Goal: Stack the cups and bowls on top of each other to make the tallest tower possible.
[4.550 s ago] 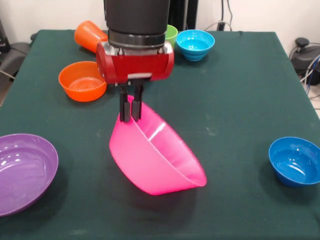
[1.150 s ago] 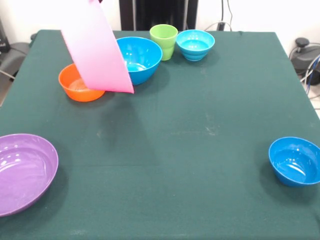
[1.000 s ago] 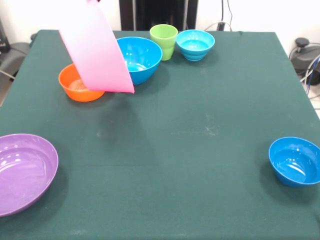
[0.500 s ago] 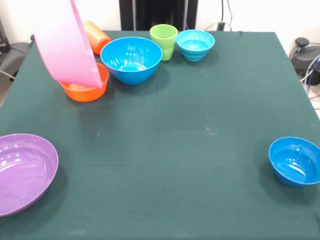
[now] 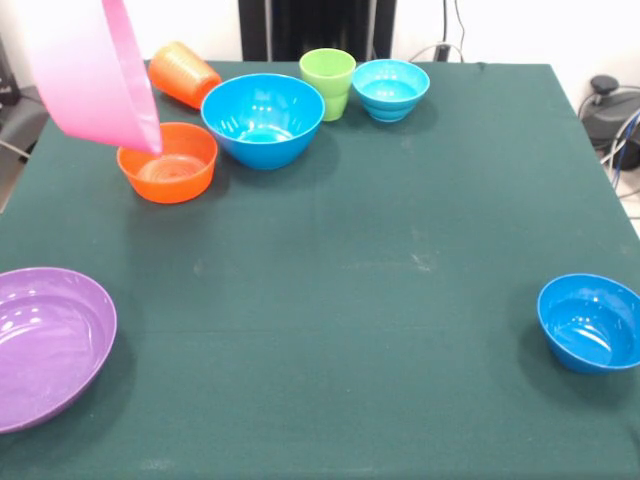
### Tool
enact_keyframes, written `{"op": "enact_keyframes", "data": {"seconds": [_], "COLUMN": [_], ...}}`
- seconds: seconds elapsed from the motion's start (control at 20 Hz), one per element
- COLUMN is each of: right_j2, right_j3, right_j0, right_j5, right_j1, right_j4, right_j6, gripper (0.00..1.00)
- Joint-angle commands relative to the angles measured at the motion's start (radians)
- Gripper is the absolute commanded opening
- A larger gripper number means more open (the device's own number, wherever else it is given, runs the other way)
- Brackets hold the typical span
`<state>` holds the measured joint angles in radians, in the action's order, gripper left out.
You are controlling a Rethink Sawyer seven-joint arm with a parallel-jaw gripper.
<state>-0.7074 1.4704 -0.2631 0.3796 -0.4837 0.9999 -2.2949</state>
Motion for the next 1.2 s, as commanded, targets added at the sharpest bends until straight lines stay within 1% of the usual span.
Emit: {"op": "enact_keyframes", "data": {"seconds": [0.05, 0.55, 0.6, 0.65, 0.7, 0.75, 0.8, 0.95, 1.05, 1.2], "right_j2": [0.036, 0.043, 0.054, 0.106, 0.173, 0.189, 0.183, 0.13, 0.106, 0.087], "right_j3": [-0.075, -0.073, -0.065, -0.032, 0.001, 0.008, 0.003, -0.009, -0.015, -0.019], "right_j0": [-0.009, 0.0, 0.009, 0.057, 0.11, 0.118, 0.104, 0.026, -0.012, -0.038], "right_j5": [-0.1, -0.093, -0.095, -0.101, -0.09, -0.076, -0.049, 0.037, 0.087, 0.123], "right_j1": [0.039, 0.029, 0.017, -0.036, -0.092, -0.104, -0.099, -0.057, -0.035, -0.019], "right_j4": [0.046, 0.019, 0.006, -0.046, -0.089, -0.101, -0.108, -0.133, -0.153, -0.177], "right_j6": [-0.14, -0.101, -0.094, -0.058, 0.007, 0.025, 0.023, -0.065, -0.105, -0.123], "gripper": [0.0, 0.0, 0.0, 0.0, 0.0, 0.0, 0.0, 0.0, 0.0, 0.0]}}
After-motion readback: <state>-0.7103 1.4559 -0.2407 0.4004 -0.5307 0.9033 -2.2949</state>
